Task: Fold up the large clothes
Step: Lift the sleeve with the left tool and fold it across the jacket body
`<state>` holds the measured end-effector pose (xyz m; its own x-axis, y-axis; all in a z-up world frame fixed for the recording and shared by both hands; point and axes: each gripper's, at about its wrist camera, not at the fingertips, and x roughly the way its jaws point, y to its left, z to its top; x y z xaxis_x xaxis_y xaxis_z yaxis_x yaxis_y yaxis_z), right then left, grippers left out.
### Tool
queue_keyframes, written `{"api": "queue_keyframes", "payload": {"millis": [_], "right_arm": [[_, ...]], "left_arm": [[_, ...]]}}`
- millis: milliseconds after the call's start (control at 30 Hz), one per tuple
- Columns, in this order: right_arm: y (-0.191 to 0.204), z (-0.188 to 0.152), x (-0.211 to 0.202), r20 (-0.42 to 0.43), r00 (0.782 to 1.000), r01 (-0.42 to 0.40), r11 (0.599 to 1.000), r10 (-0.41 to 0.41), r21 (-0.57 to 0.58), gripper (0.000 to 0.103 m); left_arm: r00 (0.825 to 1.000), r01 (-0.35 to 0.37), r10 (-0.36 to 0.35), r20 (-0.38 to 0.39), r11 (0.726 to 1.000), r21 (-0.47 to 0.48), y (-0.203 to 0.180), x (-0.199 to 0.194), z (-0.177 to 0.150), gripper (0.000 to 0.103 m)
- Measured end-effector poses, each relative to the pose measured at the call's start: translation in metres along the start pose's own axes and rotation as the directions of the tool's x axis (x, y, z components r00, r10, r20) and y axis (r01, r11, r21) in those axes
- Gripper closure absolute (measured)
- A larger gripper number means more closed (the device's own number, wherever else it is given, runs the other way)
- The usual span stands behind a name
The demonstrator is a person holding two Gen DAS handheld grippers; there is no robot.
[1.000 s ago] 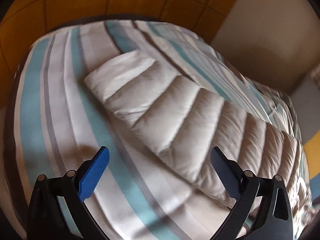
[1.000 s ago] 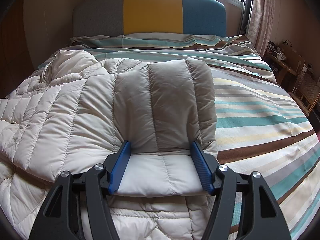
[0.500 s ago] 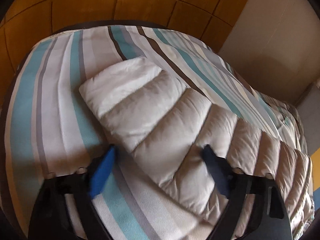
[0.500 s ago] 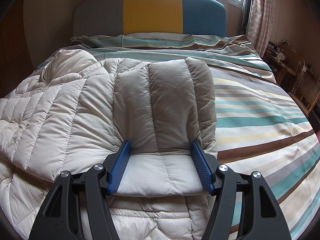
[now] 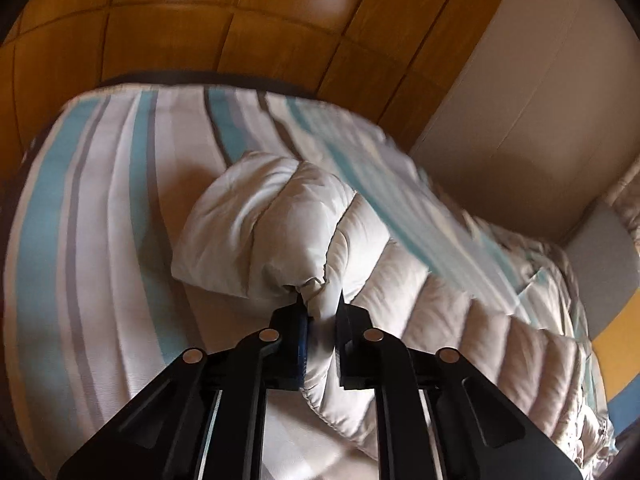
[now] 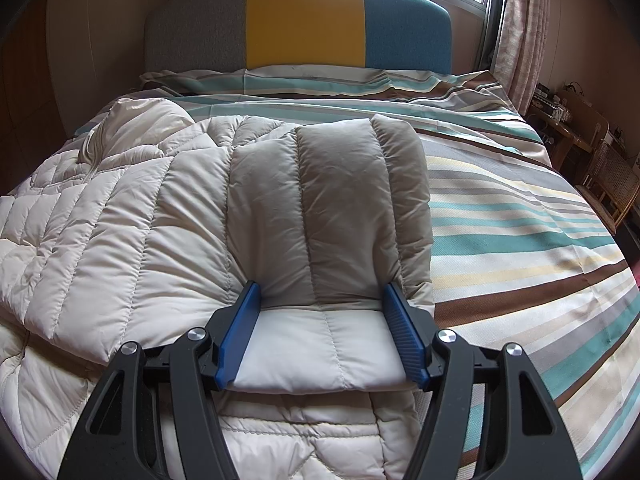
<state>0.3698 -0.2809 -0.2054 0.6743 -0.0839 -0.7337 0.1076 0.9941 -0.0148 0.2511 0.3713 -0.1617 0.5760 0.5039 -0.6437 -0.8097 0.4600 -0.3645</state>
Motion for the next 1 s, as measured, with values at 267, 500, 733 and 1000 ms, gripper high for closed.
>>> {"api": "queue_keyframes", "payload": {"millis": [267,500,733,1000], "right_arm": [[0.0,0.0,0.0,0.0,1.0,0.0,1.0,0.0,0.001,0.039],[-0.002,0.001,0.0,0.0,1.0,0.0,1.0,0.0,0.001,0.039],[-0.001,0.001,0.001,0.001,1.0,0.0,1.0,0.0,0.003,0.039],[0.0,0.001,0.001,0.001,1.0,0.0,1.0,0.0,0.003,0.039]], "left_arm": [[0.987,0.122,-0.129,0.1,0.99,0.07,-0.036,-0.052,-0.01,0.094],[0.948,0.222,-0.281,0.147,0.92,0.324,-0.103,-0.105,-0.047,0.094],[0.922,0.271,-0.37,0.112,0.825,0.496,-0.164,-0.14,-0.1,0.094],[0.886,0.335,-0.462,0.026,0.678,0.654,-0.222,-0.17,-0.165,0.094]]}}
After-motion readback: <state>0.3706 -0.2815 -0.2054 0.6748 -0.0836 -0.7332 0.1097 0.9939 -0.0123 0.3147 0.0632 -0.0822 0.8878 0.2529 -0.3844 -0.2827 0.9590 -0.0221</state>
